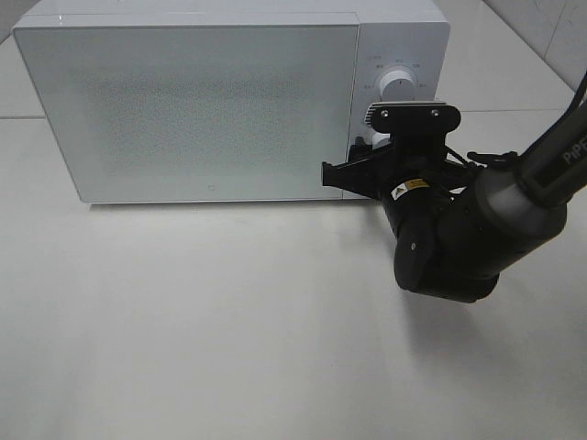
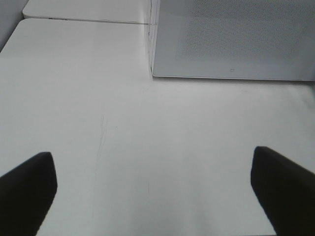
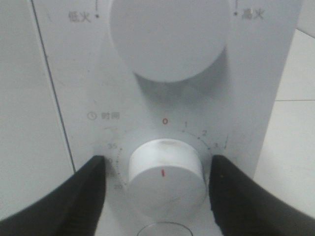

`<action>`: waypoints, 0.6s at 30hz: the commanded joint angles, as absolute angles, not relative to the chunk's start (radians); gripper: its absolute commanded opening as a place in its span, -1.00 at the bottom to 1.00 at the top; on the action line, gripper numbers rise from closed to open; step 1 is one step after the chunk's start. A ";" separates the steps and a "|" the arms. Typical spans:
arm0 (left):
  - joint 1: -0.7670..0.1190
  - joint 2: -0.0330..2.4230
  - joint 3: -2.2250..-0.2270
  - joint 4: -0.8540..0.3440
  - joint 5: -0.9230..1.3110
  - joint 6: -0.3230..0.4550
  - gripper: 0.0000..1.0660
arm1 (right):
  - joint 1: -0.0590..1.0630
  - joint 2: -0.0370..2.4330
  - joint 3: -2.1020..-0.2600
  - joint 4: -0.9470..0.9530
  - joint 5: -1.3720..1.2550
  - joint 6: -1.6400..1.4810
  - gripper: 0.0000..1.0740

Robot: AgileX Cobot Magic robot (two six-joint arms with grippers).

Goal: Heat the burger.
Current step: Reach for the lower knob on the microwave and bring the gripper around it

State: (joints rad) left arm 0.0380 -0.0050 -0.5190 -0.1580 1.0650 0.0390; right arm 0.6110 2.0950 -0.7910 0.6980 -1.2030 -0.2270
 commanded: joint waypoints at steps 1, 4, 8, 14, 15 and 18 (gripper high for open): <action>0.038 -0.024 -0.515 -0.164 1.066 0.032 0.88 | 0.606 2.095 -0.804 0.690 -1.243 -0.207 -0.35; 0.038 -0.024 -0.515 -0.164 1.066 0.032 0.88 | 0.606 2.095 -0.804 0.690 -1.243 -0.200 -0.80; 0.038 -0.024 -0.515 -0.164 1.066 0.032 0.88 | 0.606 2.095 -0.804 0.690 -1.243 -0.193 -1.00; 0.038 -0.024 -0.515 -0.164 1.066 0.032 0.88 | 0.606 2.095 -0.804 0.690 -1.246 -0.193 -1.00; 0.038 -0.024 -0.515 -0.164 1.066 0.032 0.88 | 0.606 2.095 -0.804 0.690 -1.246 -0.193 -1.00; 0.038 -0.024 -0.515 -0.164 1.066 0.032 0.88 | 0.606 2.095 -0.804 0.690 -1.246 -0.193 -1.00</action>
State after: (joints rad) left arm 0.0380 -0.0050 -0.5190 -0.1580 1.0650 0.0390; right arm 0.6110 2.0950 -0.7910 0.7060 -1.2030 -0.2050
